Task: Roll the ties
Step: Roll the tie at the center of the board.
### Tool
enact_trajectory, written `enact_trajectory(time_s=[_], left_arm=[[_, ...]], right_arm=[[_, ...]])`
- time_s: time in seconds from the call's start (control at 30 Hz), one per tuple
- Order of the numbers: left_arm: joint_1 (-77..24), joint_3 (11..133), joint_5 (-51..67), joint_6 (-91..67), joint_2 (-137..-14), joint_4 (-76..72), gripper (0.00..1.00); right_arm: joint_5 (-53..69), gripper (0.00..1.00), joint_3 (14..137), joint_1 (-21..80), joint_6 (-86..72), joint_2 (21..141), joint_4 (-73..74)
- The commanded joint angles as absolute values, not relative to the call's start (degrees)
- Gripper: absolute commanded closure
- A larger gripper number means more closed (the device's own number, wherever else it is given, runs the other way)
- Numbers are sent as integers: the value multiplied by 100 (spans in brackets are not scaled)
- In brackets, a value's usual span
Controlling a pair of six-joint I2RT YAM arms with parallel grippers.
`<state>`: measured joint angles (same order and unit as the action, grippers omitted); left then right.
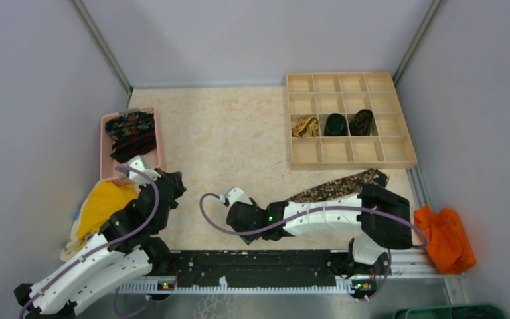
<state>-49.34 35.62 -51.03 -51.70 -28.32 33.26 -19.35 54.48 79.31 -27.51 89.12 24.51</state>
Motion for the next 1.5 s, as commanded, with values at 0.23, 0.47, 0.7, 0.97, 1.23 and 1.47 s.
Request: enact_trajectory(time_s=[0.23, 0.47, 0.7, 0.97, 1.23, 1.47], left_arm=[[-4926, 3611, -5322, -5142, -2693, 3506, 100], [-4926, 3599, -5355, -5075, -2622, 3501, 100], [-4929, 3551, -5284, -4981, -2647, 3332, 100], [-4929, 3546, -5221, -4893, -2735, 3155, 100], [-4923, 3516, -5300, -4876, -3043, 2831, 100], [-4922, 3532, -5210, -4646, -3798, 2068, 100]], right_arm=[[-1962, 44, 5986, 8024, -2408, 9464, 2206], [-1935, 43, 5777, 8024, -2780, 9561, 2419], [-2155, 44, 5404, 8025, -3051, 9369, 2581], [-2434, 59, 5270, 8029, -3483, 9617, 2618], [-2444, 72, 4896, 7837, -3611, 8963, 1809], [-573, 74, 3965, 7032, -3804, 7825, -119]])
